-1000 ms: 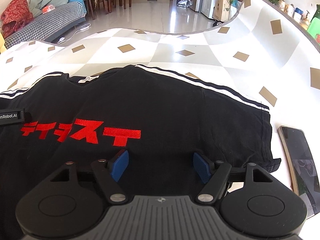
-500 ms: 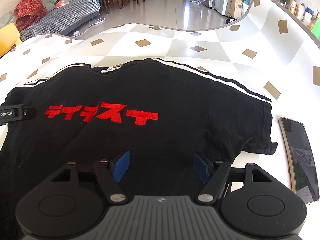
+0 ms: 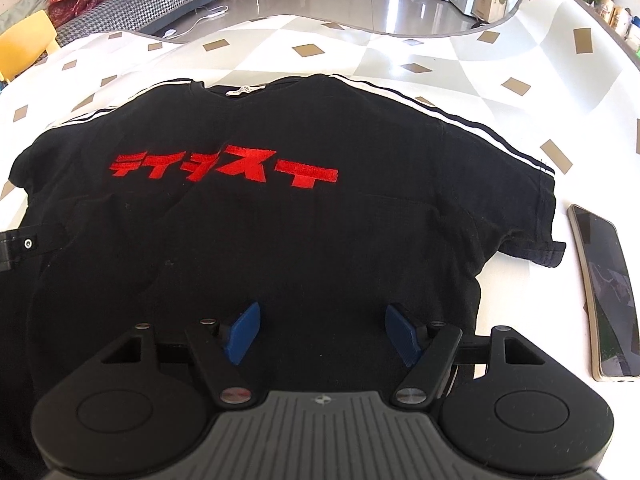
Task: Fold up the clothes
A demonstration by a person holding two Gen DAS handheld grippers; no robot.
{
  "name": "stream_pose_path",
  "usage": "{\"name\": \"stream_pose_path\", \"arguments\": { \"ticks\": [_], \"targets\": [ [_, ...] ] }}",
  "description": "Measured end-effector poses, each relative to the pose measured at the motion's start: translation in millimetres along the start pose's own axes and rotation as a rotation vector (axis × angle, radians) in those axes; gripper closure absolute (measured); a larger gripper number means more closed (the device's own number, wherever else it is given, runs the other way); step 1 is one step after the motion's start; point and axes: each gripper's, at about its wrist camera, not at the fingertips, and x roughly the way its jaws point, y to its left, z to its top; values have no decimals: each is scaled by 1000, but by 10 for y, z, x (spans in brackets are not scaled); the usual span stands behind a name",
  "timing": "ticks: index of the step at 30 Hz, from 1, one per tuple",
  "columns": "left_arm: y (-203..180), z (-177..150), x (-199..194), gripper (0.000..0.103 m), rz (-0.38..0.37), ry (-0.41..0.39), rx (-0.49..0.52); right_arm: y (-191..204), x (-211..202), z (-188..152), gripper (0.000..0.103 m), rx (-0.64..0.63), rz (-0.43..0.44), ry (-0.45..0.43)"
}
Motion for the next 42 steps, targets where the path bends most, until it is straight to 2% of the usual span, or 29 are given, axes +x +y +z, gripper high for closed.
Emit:
{"name": "stream_pose_path", "arguments": {
  "ticks": [5,13,23,35,39,42],
  "targets": [
    [100,-81,144,0,-33,51,-44,-15,25,6,35,11,-8,-3],
    [47,-131,203,0,58,36,40,-116,66,50,34,54,-48,-6],
    [107,-119,239,0,112,21,53,-343,113,94,34,110,-103,-15],
    [123,-84,262,0,134,25,44,-368,126,104,35,103,-110,-30],
    [106,-61,180,0,106,26,7,-324,24,77,36,109,-84,-19],
    [32,-49,61,0,96,10,23,-277,-96,26,36,96,-49,-32]
  ]
}}
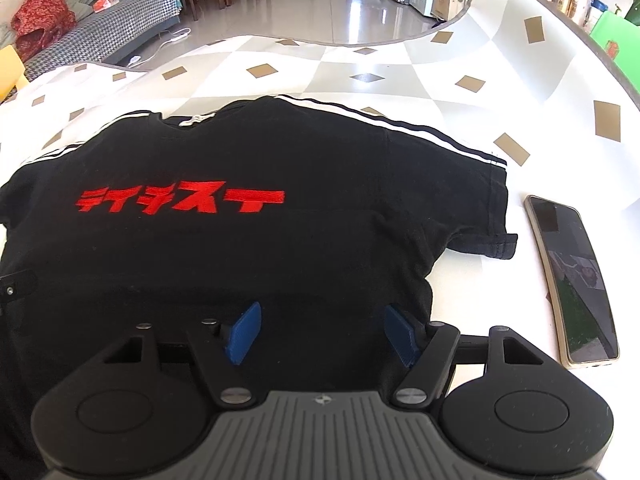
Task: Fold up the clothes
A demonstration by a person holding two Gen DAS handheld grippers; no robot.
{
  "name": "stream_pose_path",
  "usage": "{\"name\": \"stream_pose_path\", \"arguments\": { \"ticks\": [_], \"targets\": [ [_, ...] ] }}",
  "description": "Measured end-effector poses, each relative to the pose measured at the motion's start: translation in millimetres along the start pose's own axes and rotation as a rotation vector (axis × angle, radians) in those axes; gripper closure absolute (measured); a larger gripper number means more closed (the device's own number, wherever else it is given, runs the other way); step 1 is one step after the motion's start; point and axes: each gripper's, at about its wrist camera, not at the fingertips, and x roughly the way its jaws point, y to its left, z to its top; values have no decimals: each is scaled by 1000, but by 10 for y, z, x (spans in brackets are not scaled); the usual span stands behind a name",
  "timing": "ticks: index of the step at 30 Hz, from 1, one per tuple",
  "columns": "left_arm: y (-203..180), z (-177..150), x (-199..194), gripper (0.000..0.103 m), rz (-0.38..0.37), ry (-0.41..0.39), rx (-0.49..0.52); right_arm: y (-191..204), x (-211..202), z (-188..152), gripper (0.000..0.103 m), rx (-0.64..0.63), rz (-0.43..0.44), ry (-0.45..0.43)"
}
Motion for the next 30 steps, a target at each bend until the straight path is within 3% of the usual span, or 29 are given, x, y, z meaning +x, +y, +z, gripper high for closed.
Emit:
{"name": "stream_pose_path", "arguments": {
  "ticks": [10,30],
  "targets": [
    [-174,-198,-357,0,-25,1,55,53,-328,-266,36,-9,29,23],
    [15,-546,-712,0,-7,46,50,-277,-695,-1002,36,223,17,133]
  ]
}}
